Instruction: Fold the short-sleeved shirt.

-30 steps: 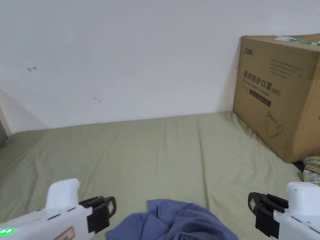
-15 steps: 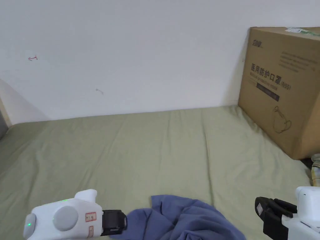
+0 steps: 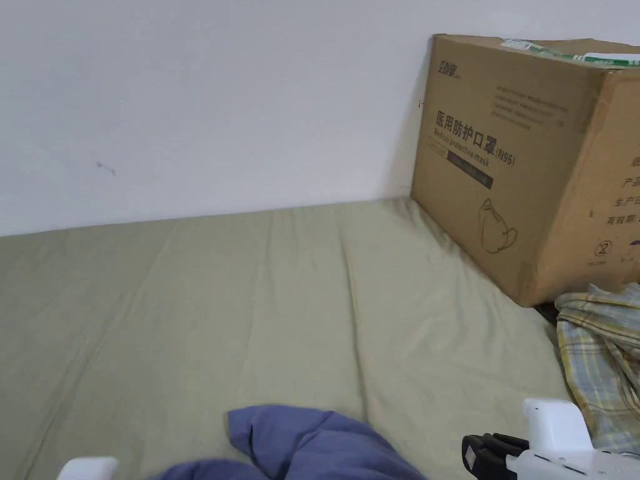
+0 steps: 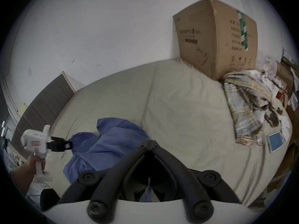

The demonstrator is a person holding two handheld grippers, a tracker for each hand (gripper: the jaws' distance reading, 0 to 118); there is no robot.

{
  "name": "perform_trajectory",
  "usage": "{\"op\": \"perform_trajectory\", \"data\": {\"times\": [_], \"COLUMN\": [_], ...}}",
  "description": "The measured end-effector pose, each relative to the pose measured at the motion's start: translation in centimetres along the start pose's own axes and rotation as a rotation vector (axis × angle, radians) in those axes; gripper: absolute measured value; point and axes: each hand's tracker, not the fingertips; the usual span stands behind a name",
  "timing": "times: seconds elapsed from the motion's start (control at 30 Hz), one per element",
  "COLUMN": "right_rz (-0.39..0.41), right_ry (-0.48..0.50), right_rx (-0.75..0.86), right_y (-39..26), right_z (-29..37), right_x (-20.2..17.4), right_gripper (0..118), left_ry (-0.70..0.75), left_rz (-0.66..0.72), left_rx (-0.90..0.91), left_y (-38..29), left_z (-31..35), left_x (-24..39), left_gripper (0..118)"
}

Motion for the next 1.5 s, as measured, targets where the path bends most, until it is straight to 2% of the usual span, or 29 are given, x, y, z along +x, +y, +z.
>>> {"op": "perform_trajectory", "data": {"times": [0.1, 0.13, 0.17, 0.2, 0.27, 0.37, 0.4, 0.43, 0.47, 0.53, 0.57, 0.6, 0.7, 0.77, 0.83, 0.93, 1.03, 1.23, 1.33, 1.4, 1.5], "right_rz": [0.031, 0.044, 0.07, 0.085, 0.044, 0.023, 0.039, 0.078, 0.115, 0.276, 0.284, 0.263, 0.1, 0.063, 0.097, 0.182, 0.144, 0.225, 0.29, 0.285, 0.233], "right_ry": [0.038, 0.033, 0.0, -0.005, 0.053, 0.036, 0.024, 0.001, -0.01, -0.027, 0.022, 0.052, 0.096, 0.104, 0.093, 0.013, 0.041, -0.008, -0.086, -0.098, -0.102], "right_rx": [-0.069, -0.12, -0.166, -0.214, -0.297, -0.47, -0.529, -0.577, -0.594, -0.458, -0.396, -0.374, -0.256, -0.161, -0.078, 0.058, 0.141, 0.263, 0.344, 0.366, 0.389], "right_y": [2.3, 3.2, 4.1, 4.7, 5.8, 6.3, 6.1, 5.8, 5.3, 5.2, 5.3, 5.2, 7.2, 8.9, 10.9, 13.7, 16.7, 23.7, 27.3, 29.9, 34.2], "right_z": [-4.0, -6.0, -8.0, -9.9, -13.4, -18.8, -20.0, -20.6, -21.1, -18.7, -17.1, -15.6, -9.6, -5.0, -0.5, 5.1, 9.2, 14.2, 15.1, 14.9, 13.8], "right_x": [-0.5, -1.0, -1.5, -1.9, -1.8, -2.2, -2.3, -2.5, -3.0, -3.6, -3.4, -3.2, -1.3, -0.3, 0.4, 0.4, -0.3, -3.3, -5.0, -5.5, -6.6], "right_gripper": [2, 26, 78, 87, 86, 83, 70, 40, 5, 5, 5, 5, 5, 5, 5, 5, 5, 5, 5, 5, 5], "left_ry": [-0.012, 0.005, 0.022, 0.026, 0.009, -0.021, -0.006, 0.007, 0.015, 0.039, 0.046, 0.046, 0.053, 0.092, 0.132, 0.147, 0.101, 0.069, 0.058, 0.104, 0.136], "left_rz": [0.052, 0.055, 0.061, 0.072, 0.145, 0.195, 0.193, 0.191, 0.188, 0.191, 0.192, 0.192, 0.201, 0.199, 0.164, 0.119, 0.109, 0.039, -0.02, -0.075, -0.09], "left_rx": [0.035, 0.04, 0.046, 0.044, -0.008, -0.018, -0.027, -0.037, -0.042, -0.049, -0.045, -0.037, 0.046, 0.119, 0.198, 0.276, 0.347, 0.452, 0.489, 0.514, 0.538], "left_y": [-1.7, -2.2, -2.5, -2.7, -3.1, -3.9, -4.0, -4.3, -4.4, -4.4, -4.5, -4.4, -3.9, -2.9, -1.5, 1.2, 4.5, 12.1, 16.1, 18.8, 23.1], "left_z": [4.1, 5.0, 5.3, 5.6, 5.5, 5.0, 4.8, 4.8, 4.8, 5.1, 5.5, 5.9, 8.1, 10.5, 13.8, 17.8, 21.3, 26.9, 28.8, 29.2, 28.8], "left_x": [-1.7, -2.0, -2.3, -2.6, -3.5, -4.2, -4.3, -4.5, -4.5, -4.4, -4.4, -4.5, -4.9, -5.2, -4.8, -4.9, -4.2, -2.8, -2.2, -1.9, -1.7], "left_gripper": [5, 5, 5, 5, 5, 5, 5, 5, 5, 5, 5, 5, 5, 5, 5, 5, 5, 5, 5, 5, 5]}}
